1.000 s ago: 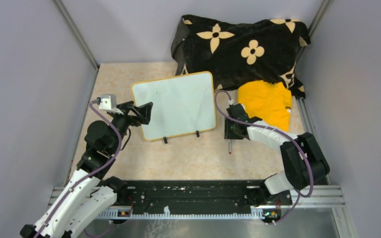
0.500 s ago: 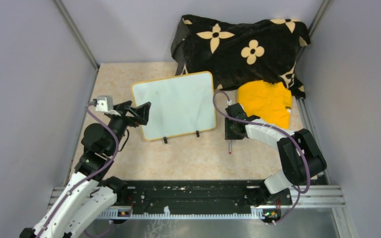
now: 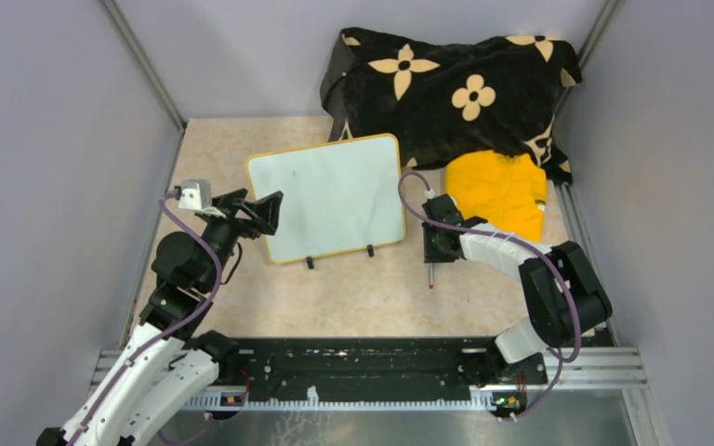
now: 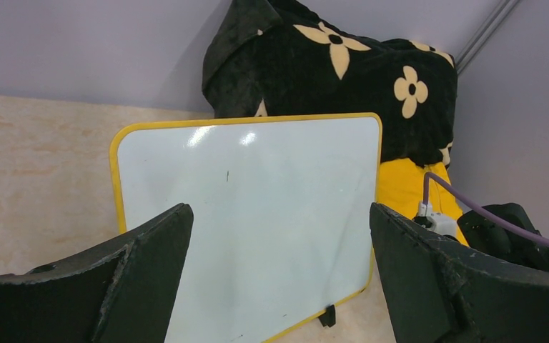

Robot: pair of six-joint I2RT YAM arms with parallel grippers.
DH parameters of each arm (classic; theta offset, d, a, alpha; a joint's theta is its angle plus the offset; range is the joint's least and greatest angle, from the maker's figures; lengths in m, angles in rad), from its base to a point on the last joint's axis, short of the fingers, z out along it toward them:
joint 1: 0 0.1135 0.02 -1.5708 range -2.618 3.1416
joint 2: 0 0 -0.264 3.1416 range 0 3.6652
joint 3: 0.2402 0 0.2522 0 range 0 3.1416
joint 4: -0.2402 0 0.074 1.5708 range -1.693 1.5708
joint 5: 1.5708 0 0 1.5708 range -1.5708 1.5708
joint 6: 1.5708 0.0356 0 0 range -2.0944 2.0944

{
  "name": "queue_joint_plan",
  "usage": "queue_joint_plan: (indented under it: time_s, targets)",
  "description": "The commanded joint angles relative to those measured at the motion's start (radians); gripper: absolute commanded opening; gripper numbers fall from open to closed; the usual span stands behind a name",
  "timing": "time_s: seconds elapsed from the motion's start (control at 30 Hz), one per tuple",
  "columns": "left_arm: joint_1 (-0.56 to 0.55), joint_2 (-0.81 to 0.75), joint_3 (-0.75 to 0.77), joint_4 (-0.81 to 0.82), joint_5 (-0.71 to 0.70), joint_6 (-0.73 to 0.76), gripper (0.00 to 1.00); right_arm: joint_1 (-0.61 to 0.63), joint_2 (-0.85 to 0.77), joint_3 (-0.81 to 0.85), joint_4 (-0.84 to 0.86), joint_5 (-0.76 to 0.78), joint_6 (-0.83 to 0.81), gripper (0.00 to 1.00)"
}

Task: Write a sentence on the whiteboard
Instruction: Open the whiteboard marker at the center of the board.

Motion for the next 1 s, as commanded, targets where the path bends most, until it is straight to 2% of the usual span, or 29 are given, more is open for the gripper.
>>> queue_joint_plan:
  time_s: [0.0,0.2,0.37,0.67,0.83,0.97]
  targets:
    - [-0.007,-0.009,-0.011,0.030,-0.004,-0.003,0.99,-0.012,0.051,-0.025,0.006,0.007,-0.017,0.26]
    - [-0.008,-0.011,-0.011,0.030,-0.004,-0.003,0.99,-0.012,0.052,-0.022,-0.001,0.010,-0.021,0.17]
    - [-0.008,-0.011,-0.011,0.030,-0.006,-0.003,0.99,-0.012,0.033,-0.018,-0.005,0.005,-0.018,0.00]
    - [-0.011,0.018,-0.013,0.031,0.006,-0.007,0.99,-0.012,-0.180,0.003,-0.059,0.000,0.015,0.00]
    - [-0.021,0.063,-0.037,0.062,0.032,-0.031,0.99,-0.009,-0.415,0.010,-0.098,-0.056,0.021,0.00]
    - [-0.032,0.089,-0.066,0.117,0.054,-0.073,0.99,0.000,-0.592,0.020,-0.088,-0.171,0.006,0.00]
